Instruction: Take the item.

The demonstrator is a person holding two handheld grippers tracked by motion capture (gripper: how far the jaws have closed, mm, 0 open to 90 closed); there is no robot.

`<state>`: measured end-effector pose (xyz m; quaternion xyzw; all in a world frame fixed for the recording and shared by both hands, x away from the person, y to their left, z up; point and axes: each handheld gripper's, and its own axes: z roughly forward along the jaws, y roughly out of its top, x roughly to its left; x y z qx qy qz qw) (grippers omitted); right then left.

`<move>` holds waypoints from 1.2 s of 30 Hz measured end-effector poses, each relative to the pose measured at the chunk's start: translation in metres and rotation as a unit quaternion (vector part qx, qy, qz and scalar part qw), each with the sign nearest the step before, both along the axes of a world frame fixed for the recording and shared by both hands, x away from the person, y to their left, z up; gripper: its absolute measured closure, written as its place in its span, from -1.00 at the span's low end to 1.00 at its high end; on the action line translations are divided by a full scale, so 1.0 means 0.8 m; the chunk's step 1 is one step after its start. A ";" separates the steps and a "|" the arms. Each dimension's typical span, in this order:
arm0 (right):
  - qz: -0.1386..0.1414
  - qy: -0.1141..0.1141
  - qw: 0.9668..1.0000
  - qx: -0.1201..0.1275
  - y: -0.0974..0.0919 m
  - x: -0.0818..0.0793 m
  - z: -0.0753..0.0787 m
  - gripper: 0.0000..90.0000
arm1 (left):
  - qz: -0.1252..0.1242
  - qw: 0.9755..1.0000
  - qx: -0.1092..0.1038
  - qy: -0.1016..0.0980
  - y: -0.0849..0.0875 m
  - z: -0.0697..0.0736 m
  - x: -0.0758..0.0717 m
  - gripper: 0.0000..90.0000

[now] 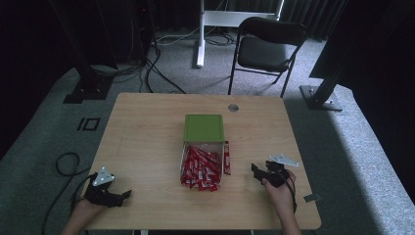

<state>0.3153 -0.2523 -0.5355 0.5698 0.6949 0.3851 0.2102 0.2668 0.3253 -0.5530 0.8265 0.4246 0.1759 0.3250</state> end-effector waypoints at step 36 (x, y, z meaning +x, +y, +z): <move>-0.056 0.028 0.998 -0.021 -0.073 -0.040 -0.019 -0.60 | 0.000 1.000 0.000 0.000 0.000 0.000 0.000 -0.98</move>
